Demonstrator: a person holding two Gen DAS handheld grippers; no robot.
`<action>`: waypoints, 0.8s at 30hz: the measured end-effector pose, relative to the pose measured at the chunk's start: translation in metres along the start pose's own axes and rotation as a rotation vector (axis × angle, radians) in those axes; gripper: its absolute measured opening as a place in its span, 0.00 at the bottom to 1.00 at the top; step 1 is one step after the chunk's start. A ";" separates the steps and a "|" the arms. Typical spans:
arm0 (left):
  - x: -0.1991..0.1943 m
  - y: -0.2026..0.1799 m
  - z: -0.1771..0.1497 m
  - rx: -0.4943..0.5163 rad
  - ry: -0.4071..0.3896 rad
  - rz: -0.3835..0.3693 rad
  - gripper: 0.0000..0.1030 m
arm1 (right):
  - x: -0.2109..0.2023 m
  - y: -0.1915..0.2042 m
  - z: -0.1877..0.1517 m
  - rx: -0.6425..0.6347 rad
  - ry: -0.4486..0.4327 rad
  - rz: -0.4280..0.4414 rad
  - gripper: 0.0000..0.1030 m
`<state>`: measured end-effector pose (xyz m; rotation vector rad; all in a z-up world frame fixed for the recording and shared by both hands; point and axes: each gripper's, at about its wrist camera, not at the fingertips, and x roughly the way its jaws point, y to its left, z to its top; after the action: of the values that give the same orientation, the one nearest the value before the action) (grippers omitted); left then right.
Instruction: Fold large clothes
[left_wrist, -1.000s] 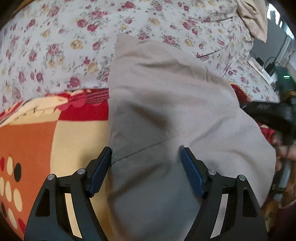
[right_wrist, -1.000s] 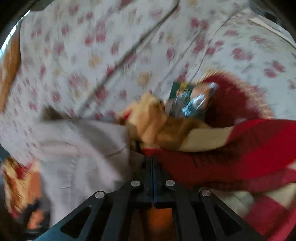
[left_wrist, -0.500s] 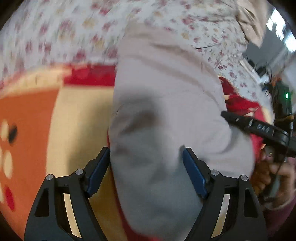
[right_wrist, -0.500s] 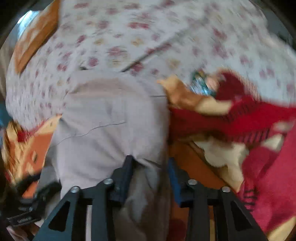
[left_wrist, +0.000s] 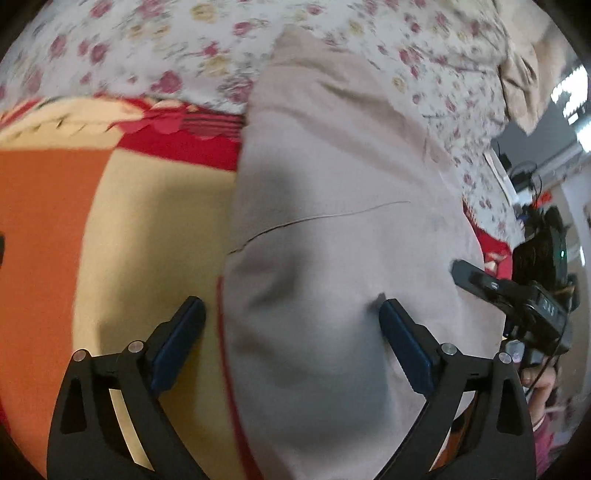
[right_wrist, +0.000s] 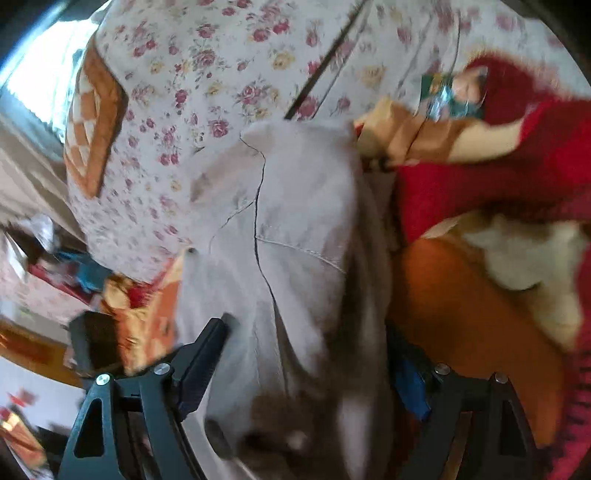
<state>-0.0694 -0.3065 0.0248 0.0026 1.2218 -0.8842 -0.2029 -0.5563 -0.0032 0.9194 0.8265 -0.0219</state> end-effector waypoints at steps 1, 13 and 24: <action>-0.001 -0.003 0.001 0.027 -0.009 -0.027 0.59 | 0.004 0.002 0.000 0.011 0.002 0.030 0.58; -0.145 -0.014 -0.060 0.169 -0.099 -0.083 0.28 | -0.050 0.100 -0.081 -0.207 0.016 0.201 0.40; -0.168 0.009 -0.139 0.166 -0.154 0.182 0.45 | -0.077 0.090 -0.155 -0.206 -0.040 -0.108 0.60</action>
<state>-0.1870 -0.1401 0.1031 0.1731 0.9860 -0.8087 -0.3219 -0.4135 0.0578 0.6777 0.8241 -0.0482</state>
